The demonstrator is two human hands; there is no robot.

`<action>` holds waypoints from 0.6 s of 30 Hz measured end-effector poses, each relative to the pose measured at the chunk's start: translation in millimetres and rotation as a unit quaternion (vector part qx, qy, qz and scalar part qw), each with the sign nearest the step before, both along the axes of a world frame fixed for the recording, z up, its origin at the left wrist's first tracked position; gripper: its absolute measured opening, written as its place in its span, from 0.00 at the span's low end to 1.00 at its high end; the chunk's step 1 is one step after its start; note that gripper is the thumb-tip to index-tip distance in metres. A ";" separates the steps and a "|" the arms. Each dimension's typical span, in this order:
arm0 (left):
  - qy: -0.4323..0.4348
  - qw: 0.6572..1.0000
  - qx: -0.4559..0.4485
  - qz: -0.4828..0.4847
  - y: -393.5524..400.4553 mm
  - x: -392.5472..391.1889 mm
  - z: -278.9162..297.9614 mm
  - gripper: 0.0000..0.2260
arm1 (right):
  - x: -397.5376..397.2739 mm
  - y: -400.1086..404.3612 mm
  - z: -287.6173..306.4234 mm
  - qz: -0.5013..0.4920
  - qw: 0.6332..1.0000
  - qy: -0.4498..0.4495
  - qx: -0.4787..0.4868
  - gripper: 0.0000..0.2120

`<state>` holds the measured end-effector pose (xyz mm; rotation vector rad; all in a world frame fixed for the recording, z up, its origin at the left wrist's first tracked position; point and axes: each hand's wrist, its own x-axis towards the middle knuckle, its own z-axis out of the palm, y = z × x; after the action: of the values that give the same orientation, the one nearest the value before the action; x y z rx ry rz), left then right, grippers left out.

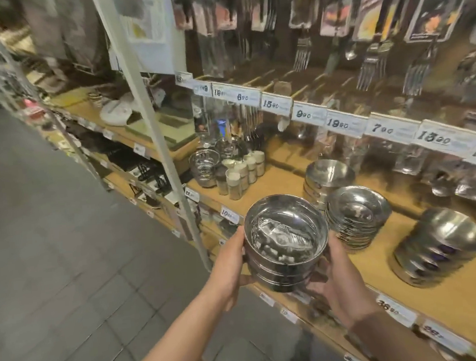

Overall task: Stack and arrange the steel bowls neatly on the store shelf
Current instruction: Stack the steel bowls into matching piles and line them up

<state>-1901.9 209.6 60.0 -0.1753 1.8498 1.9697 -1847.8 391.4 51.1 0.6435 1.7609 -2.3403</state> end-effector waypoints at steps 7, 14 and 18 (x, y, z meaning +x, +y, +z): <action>-0.016 1.000 -0.022 -0.007 -1.0 -61.1 -26.2 0.18 | -60.6 -2.0 -19.9 -0.046 0.998 -0.027 -0.031 0.17; -0.024 0.997 -0.052 -0.049 15.9 -158.7 -44.2 0.18 | -154.5 13.0 -39.4 -0.119 0.988 -0.075 -0.068 0.31; -0.029 0.997 -0.050 -0.053 27.1 -203.0 -44.3 0.16 | -192.9 24.6 -46.1 -0.111 0.991 -0.044 -0.065 0.18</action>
<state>-2104.9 236.7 15.6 -0.1588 1.8829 1.7837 -2040.7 416.0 5.0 0.9490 1.5549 -2.4998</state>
